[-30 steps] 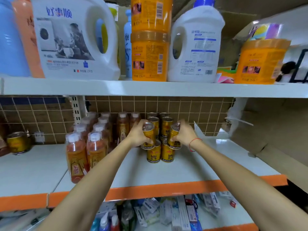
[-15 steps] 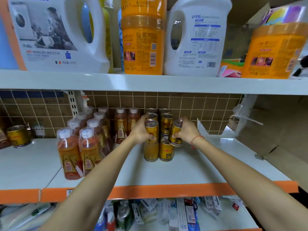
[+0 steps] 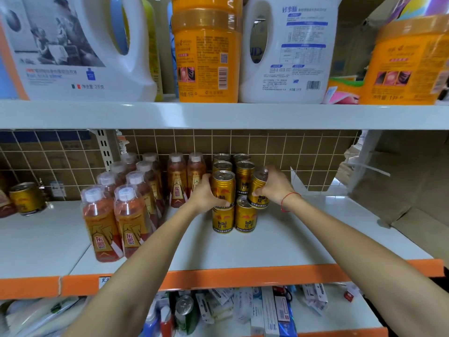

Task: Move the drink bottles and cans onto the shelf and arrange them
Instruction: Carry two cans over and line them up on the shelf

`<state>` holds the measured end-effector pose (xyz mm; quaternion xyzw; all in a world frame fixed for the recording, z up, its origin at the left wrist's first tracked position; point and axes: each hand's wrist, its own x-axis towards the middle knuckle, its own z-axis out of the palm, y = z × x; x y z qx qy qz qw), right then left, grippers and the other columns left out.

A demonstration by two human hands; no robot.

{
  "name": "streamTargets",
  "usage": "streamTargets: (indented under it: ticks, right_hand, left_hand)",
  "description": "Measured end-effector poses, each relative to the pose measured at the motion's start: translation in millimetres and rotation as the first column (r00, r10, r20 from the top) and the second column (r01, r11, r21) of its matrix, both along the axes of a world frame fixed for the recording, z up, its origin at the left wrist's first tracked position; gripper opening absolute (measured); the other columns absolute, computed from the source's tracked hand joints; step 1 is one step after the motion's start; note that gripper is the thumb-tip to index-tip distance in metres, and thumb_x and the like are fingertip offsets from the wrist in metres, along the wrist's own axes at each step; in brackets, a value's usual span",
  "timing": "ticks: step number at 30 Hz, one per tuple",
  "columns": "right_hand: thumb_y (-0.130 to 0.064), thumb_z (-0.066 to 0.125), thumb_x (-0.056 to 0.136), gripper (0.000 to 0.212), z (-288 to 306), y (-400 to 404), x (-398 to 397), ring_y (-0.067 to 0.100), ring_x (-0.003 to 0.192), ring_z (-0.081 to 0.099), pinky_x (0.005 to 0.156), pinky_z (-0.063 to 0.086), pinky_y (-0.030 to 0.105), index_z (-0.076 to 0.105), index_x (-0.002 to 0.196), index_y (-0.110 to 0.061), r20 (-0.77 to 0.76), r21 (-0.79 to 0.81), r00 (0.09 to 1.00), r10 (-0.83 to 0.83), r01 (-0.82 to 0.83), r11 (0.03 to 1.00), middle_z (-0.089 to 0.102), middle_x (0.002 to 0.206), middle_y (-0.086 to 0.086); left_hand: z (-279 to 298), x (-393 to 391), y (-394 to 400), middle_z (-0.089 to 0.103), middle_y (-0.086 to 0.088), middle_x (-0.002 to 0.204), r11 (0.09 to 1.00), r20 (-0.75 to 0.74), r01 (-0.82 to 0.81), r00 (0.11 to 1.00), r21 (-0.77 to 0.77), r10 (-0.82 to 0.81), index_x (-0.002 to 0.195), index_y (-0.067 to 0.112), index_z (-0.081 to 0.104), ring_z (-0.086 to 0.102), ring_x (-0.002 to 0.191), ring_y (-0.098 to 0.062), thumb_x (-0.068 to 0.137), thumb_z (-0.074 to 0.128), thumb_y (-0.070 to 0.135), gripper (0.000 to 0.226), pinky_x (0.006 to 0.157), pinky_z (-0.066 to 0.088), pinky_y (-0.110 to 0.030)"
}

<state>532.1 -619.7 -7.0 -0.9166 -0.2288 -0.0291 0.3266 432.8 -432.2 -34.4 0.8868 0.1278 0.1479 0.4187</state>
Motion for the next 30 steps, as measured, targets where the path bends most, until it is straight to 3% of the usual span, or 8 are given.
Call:
streamTargets:
  ticks: [5, 19, 26, 30]
  right_hand:
    - [-0.026, 0.086, 0.06, 0.081, 1.3, 10.0, -1.7, 0.031, 0.114, 0.055, 0.092, 0.05, 0.045, 0.042, 0.128, -0.016, -0.024, -0.012, 0.999, 0.033, -0.033, 0.999, 0.055, 0.126, 0.012]
    - [-0.02, 0.084, 0.066, 0.058, 0.8, 27.9, -3.3, 0.024, 0.109, 0.059, 0.089, 0.049, 0.036, 0.056, 0.117, -0.018, -0.063, 0.01, 0.987, 0.151, -0.151, 0.989, 0.063, 0.119, 0.005]
    - [-0.006, 0.081, 0.068, 0.08, 1.9, 18.2, -3.3, 0.026, 0.121, 0.051, 0.097, 0.044, 0.038, 0.038, 0.136, -0.013, -0.147, 0.075, 0.974, 0.175, -0.166, 0.983, 0.054, 0.132, 0.008]
    - [-0.005, 0.082, 0.066, 0.083, -17.5, 9.9, -8.8, 0.022, 0.121, 0.048, 0.102, 0.041, 0.04, 0.034, 0.134, -0.01, -0.232, 0.157, 0.956, 0.18, -0.145, 0.977, 0.052, 0.129, 0.005]
  left_hand:
    - [-11.5, -0.5, -0.1, 0.054, -0.01, 0.131, 0.999, -0.073, 0.028, 0.997, -0.019, -0.029, 0.134, 0.01, 0.036, 0.05, 0.125, -0.027, 0.067, 0.085, 0.011, 0.083, 0.104, 0.042, -0.041]
    - [-20.0, 0.4, -7.9, 0.057, -0.011, 0.126, 0.997, 0.002, -0.069, 0.998, -0.027, 0.07, 0.127, 0.006, 0.043, 0.054, 0.119, -0.026, 0.068, 0.084, 0.013, 0.072, 0.099, 0.045, -0.037]
    - [-19.8, -0.8, -10.6, 0.058, -0.011, 0.125, 0.995, -0.004, -0.099, 0.995, -0.021, 0.099, 0.126, 0.006, 0.044, 0.054, 0.118, -0.026, 0.068, 0.084, 0.017, 0.071, 0.1, 0.045, -0.039]
    - [-22.9, -4.7, -11.9, 0.057, -0.01, 0.128, 0.997, -0.024, -0.054, 0.998, -0.053, 0.053, 0.129, 0.008, 0.043, 0.053, 0.12, -0.025, 0.07, 0.083, 0.015, 0.072, 0.101, 0.043, -0.037]
